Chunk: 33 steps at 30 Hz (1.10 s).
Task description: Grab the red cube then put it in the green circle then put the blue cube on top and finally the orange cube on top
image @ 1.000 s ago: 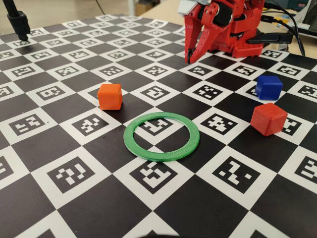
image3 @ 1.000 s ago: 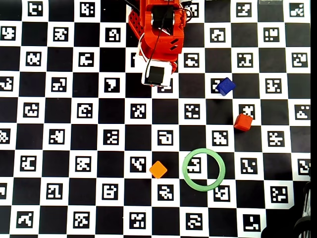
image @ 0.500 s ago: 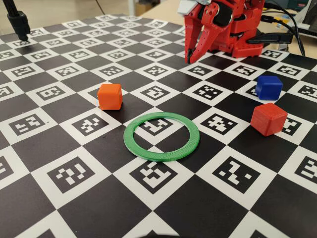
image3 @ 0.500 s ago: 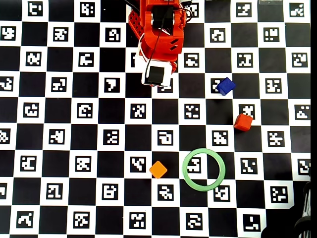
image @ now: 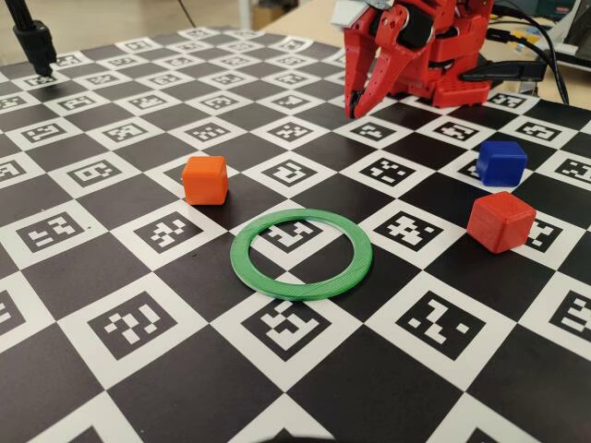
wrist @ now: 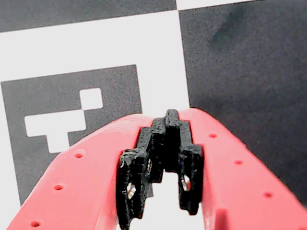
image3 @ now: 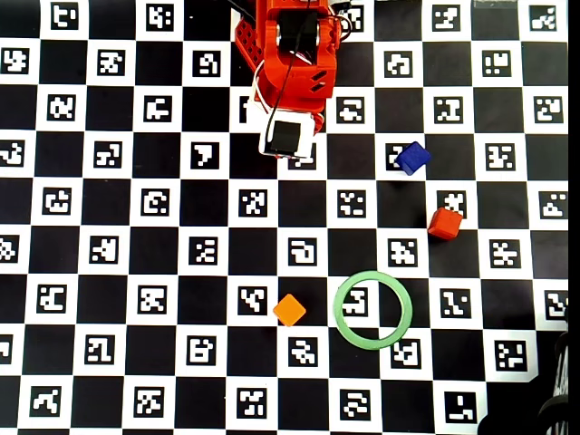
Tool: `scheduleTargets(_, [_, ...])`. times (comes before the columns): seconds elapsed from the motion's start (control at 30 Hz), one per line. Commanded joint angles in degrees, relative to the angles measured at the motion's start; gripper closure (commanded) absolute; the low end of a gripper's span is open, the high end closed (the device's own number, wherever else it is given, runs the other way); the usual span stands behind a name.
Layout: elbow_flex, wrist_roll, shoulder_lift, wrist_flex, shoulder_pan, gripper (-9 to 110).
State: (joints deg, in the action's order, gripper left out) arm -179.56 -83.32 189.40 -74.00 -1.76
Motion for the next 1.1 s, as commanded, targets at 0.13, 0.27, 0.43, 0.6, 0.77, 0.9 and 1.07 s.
scheduleTargets(0.13, [-2.7, -0.4, 3.1, -3.3, -0.4, 107])
scheduleTargets(0.27, [-2.7, -0.4, 3.1, -3.3, -0.4, 107])
scheduleTargets(0.43, [-2.7, -0.4, 3.1, -3.3, -0.4, 107])
scheduleTargets(0.6, [-2.7, -0.4, 3.1, -3.3, -0.4, 107])
scheduleTargets(0.77, [-2.7, -0.4, 3.1, -3.3, -0.4, 107])
scheduleTargets(0.9, [-2.7, -0.4, 3.1, -3.3, 0.1, 107])
scheduleTargets(1.07, [-2.7, -0.4, 3.1, -3.3, 0.3, 107])
